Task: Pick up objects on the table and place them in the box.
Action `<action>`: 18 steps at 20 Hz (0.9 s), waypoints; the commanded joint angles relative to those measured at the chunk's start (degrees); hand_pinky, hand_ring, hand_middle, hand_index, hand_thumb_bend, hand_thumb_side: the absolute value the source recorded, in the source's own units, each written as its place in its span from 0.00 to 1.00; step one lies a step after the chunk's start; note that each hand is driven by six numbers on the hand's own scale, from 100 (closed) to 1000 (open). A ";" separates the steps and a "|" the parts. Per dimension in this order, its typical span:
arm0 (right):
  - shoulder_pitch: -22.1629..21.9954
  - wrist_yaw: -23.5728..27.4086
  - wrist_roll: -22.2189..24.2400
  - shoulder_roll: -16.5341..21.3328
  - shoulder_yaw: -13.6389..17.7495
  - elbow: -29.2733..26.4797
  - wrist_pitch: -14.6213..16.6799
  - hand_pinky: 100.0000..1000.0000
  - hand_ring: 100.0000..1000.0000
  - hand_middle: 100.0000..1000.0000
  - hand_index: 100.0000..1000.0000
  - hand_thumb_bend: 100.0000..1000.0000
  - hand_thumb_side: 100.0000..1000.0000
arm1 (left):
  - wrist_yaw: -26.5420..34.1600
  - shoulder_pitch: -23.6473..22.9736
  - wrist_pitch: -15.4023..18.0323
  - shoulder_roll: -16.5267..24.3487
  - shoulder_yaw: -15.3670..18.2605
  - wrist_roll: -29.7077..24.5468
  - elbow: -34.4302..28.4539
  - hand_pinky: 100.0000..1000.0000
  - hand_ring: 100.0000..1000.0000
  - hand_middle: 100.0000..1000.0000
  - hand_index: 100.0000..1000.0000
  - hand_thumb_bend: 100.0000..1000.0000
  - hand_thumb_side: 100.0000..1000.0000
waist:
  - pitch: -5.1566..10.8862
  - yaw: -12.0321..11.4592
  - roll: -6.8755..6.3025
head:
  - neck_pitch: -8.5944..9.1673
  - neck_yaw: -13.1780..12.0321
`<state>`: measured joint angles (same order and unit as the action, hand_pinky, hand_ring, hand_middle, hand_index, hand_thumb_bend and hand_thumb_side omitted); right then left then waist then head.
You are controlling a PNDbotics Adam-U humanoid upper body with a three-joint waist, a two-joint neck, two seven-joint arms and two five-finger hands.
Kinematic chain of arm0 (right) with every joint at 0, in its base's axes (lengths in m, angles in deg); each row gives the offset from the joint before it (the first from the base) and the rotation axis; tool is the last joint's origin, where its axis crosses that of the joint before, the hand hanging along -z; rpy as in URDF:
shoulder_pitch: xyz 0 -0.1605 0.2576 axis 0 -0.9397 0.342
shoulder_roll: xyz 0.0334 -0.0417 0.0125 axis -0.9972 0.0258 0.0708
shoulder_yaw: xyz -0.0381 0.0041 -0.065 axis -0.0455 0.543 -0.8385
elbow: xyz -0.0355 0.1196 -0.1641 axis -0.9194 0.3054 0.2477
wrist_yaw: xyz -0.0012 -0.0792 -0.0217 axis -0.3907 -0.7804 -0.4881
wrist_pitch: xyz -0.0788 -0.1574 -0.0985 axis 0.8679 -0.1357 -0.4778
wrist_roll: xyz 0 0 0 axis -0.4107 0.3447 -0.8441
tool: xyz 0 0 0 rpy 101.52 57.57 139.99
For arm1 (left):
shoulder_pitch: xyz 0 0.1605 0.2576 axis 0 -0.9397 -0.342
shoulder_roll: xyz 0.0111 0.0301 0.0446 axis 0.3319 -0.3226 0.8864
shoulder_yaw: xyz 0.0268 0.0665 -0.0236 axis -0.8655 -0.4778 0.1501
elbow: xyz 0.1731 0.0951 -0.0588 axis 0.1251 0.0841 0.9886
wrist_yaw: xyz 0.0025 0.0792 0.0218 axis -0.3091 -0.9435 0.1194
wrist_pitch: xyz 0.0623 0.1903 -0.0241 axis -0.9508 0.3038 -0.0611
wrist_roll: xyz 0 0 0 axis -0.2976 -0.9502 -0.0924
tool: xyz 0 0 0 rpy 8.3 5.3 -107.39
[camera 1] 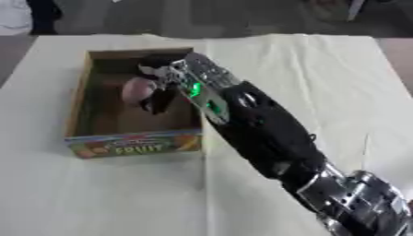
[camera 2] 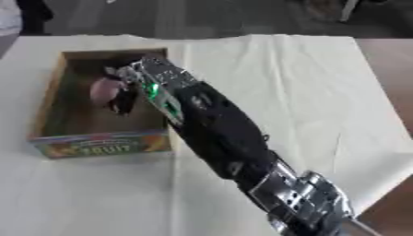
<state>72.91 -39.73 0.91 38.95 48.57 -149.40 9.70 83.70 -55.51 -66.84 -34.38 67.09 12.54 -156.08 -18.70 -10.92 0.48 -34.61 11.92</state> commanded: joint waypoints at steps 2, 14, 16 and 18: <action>1.78 -1.41 1.81 -0.12 0.79 -0.72 0.24 0.84 0.95 0.83 0.91 0.34 0.03 | 0.25 0.45 -0.09 0.50 -0.05 0.02 -1.10 0.76 0.53 0.56 0.79 0.00 0.49 | 1.20 -0.10 -0.17 | 0.55 0.13; 2.24 -0.43 0.95 1.28 3.05 -6.46 -0.47 0.84 0.94 0.83 0.92 0.41 0.18 | 0.21 0.28 -0.17 0.41 -0.03 0.07 -1.10 0.76 0.53 0.56 0.78 0.00 0.49 | 1.28 0.12 -0.35 | 0.54 -0.04; 2.20 0.89 -0.32 2.66 3.78 -10.33 -1.29 0.83 0.94 0.83 0.91 0.29 0.27 | 0.15 0.25 -0.17 0.41 0.02 0.10 -1.10 0.76 0.53 0.56 0.78 0.00 0.49 | 1.28 0.26 -0.36 | 0.51 -0.23; 1.85 2.17 -1.85 4.57 4.63 -15.03 -2.67 0.81 0.93 0.81 0.90 0.37 0.22 | 0.09 0.20 -0.16 0.44 0.11 0.20 -1.10 0.76 0.53 0.56 0.78 0.00 0.49 | 1.31 0.43 -0.37 | 0.41 -0.47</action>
<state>73.42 -38.59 0.02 41.72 52.24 -160.83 7.63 83.71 -55.54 -67.00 -34.40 67.08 12.65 -156.08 -18.69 -10.50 0.45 -34.60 11.66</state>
